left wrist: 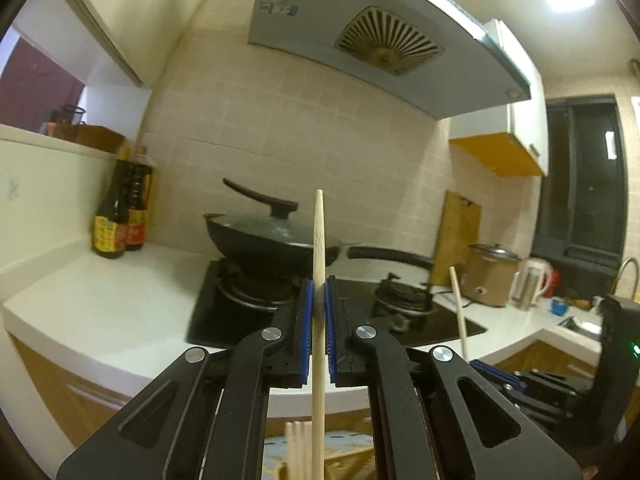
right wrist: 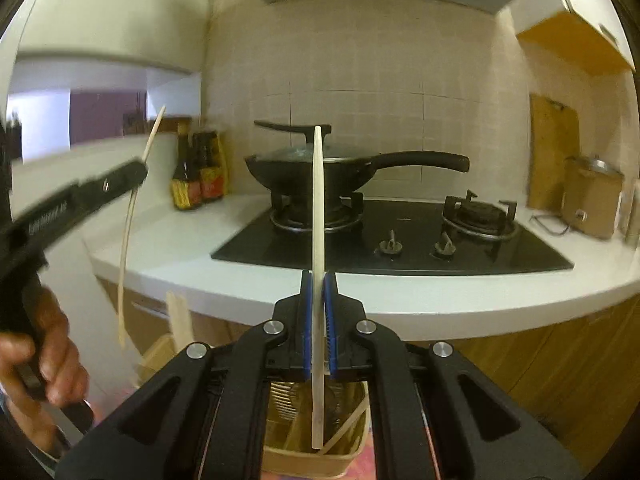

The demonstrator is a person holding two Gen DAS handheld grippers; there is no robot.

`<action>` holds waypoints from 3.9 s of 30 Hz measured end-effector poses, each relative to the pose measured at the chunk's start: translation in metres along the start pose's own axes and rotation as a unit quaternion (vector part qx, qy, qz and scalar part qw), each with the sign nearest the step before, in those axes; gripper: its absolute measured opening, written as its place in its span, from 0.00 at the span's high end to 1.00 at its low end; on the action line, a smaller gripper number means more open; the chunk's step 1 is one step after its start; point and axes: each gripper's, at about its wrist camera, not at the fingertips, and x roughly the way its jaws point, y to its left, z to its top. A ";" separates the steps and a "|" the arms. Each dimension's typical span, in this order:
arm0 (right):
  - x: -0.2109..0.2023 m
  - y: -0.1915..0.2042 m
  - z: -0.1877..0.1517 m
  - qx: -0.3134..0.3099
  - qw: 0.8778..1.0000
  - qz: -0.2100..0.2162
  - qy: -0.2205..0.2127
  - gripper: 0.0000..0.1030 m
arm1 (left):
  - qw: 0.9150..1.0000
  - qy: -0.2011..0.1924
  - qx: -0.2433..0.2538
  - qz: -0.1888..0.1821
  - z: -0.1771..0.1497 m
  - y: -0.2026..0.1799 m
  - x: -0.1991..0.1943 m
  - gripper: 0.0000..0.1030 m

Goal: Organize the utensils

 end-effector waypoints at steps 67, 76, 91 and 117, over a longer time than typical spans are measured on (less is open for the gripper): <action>-0.109 0.005 -0.182 0.029 0.998 -0.032 0.044 0.15 | 0.986 0.053 0.015 0.160 -0.167 -0.013 -0.166 0.11; -0.109 0.007 -0.183 0.027 0.998 -0.035 0.044 0.12 | 0.985 0.054 0.021 0.165 -0.168 -0.016 -0.165 0.11; -0.110 0.007 -0.183 0.031 0.998 -0.046 0.043 0.09 | 0.983 0.058 0.043 0.168 -0.170 -0.023 -0.163 0.09; -0.117 0.004 -0.182 0.032 0.998 -0.042 0.030 0.09 | 0.982 0.056 0.042 0.176 -0.169 -0.022 -0.165 0.08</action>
